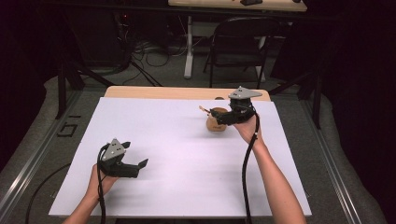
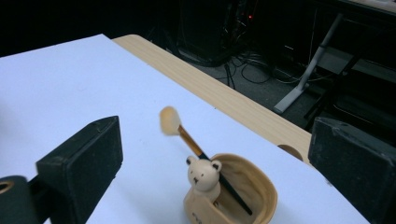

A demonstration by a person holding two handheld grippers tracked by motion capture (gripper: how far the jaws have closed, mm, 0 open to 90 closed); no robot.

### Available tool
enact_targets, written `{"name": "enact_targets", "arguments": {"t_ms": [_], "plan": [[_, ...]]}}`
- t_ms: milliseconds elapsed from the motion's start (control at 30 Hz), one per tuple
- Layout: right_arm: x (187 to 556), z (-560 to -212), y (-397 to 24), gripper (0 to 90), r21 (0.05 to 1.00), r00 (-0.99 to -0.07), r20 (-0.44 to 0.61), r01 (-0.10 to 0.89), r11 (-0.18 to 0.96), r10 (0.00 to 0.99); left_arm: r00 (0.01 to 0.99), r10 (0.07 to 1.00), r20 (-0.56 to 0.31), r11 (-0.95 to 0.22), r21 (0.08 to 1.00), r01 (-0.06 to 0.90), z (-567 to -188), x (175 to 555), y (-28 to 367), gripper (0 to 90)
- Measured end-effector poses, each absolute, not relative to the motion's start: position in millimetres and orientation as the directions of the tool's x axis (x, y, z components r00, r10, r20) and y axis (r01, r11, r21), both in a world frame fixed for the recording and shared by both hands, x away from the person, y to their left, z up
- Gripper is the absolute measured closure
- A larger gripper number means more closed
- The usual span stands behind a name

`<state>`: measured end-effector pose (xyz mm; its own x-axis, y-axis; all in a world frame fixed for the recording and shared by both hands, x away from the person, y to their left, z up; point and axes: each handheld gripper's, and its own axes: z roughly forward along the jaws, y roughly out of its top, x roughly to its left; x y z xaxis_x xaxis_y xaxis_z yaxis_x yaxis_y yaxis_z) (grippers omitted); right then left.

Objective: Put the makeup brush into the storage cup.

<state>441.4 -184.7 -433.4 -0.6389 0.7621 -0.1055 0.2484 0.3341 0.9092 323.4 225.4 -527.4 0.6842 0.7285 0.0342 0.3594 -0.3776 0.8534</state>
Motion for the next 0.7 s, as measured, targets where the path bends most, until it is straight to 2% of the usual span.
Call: {"name": "enact_targets", "arguments": {"t_ms": [700], "plan": [[390.0, -452.9, -189.4, 0.0, 0.936, -0.684, -0.098, 0.184, 0.301, 0.723, 0.679, 0.733, 0.038, -0.359, 0.870, 0.338, -524.1, 319.7, 225.5, 4.2]]}}
